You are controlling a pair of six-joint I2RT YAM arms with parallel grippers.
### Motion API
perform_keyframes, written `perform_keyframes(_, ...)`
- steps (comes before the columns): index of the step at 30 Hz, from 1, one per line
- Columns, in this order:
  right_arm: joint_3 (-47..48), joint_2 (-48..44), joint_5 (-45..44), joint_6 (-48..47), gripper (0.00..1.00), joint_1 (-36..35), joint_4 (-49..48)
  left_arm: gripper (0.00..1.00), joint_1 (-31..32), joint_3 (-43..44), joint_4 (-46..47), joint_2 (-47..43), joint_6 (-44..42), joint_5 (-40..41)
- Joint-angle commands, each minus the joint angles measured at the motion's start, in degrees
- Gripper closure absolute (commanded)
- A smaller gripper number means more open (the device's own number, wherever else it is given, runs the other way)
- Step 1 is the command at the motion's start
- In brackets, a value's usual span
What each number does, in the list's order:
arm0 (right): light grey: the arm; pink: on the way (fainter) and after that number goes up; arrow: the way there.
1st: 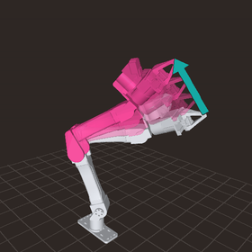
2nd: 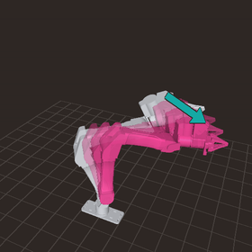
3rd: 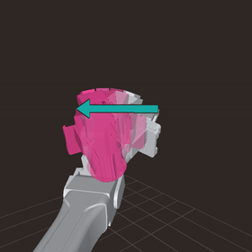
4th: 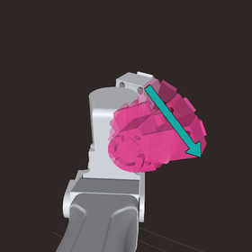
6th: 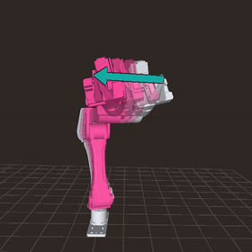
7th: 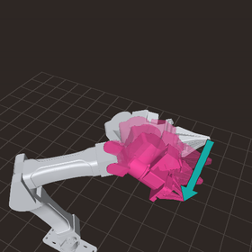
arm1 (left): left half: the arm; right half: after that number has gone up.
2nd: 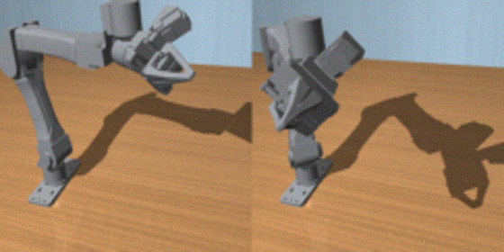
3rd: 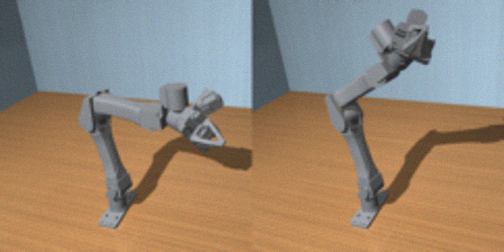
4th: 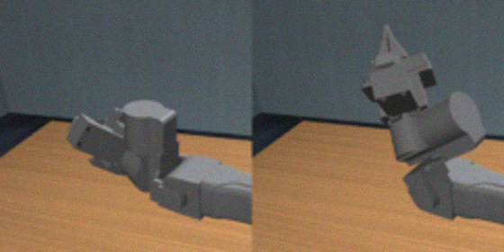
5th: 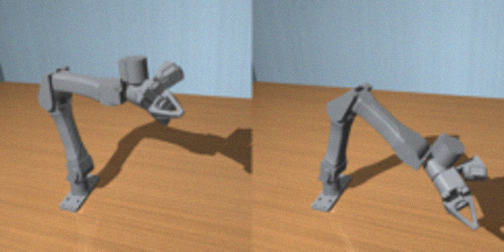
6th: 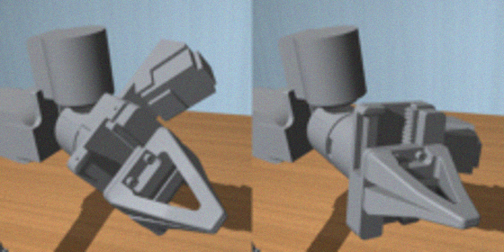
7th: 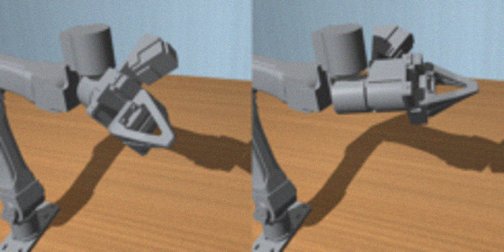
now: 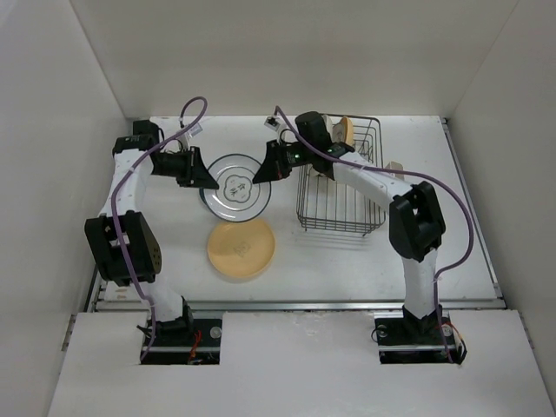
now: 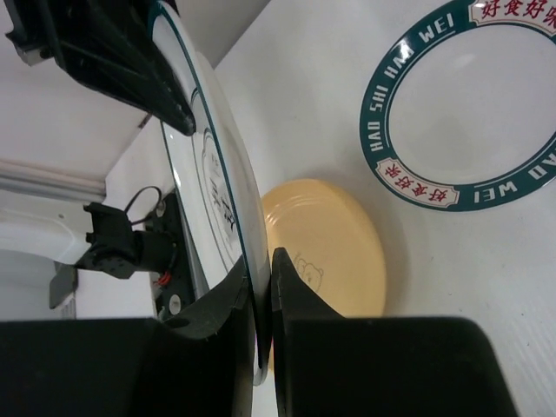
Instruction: Unload the plates from the dish rack
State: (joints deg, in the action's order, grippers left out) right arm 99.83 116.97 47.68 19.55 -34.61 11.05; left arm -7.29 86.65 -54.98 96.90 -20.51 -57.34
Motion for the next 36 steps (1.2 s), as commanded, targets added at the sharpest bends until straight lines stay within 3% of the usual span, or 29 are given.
perform_keyframes(1,3.6,-0.5,3.2,0.8,1.00,-1.1,-6.2,1.00,0.1,3.3,-3.6,1.2,-0.7,-5.4)
perform_keyframes(5,4.2,-0.5,0.4,0.8,1.00,-1.1,-4.8,1.00,0.1,4.4,-4.8,1.7,1.1,-6.5)
perform_keyframes(11,7.6,-0.5,-6.4,0.8,0.39,-0.5,1.2,1.00,0.1,6.2,-2.0,2.9,6.7,-7.0)
perform_keyframes(12,8.2,-0.5,-10.1,0.8,0.37,-0.5,2.6,1.00,-0.4,6.2,-1.2,3.4,7.7,-7.0)
perform_keyframes(17,8.2,-4.8,-27.7,0.8,0.31,0.0,6.2,1.00,-1.0,5.7,6.7,6.5,16.9,-4.5)
perform_keyframes(23,2.8,-14.2,-44.1,1.3,0.30,0.5,6.2,1.00,-3.6,7.9,14.4,11.0,26.3,8.5)
perform_keyframes(30,-0.9,-20.6,-47.2,-0.8,0.30,0.5,6.2,1.00,-3.6,9.1,18.8,17.3,27.5,15.4)
perform_keyframes(34,-2.0,-22.0,-47.2,-2.2,0.30,0.5,6.8,1.00,-3.6,12.7,14.2,24.1,27.5,16.7)
perform_keyframes(35,-2.5,-22.6,-47.2,-2.8,0.30,0.5,6.8,0.97,-3.6,13.8,12.4,25.5,26.3,17.4)
perform_keyframes(36,-2.5,-22.6,-47.2,-2.8,0.30,0.5,6.8,0.87,-3.6,15.7,10.6,27.6,25.4,18.1)
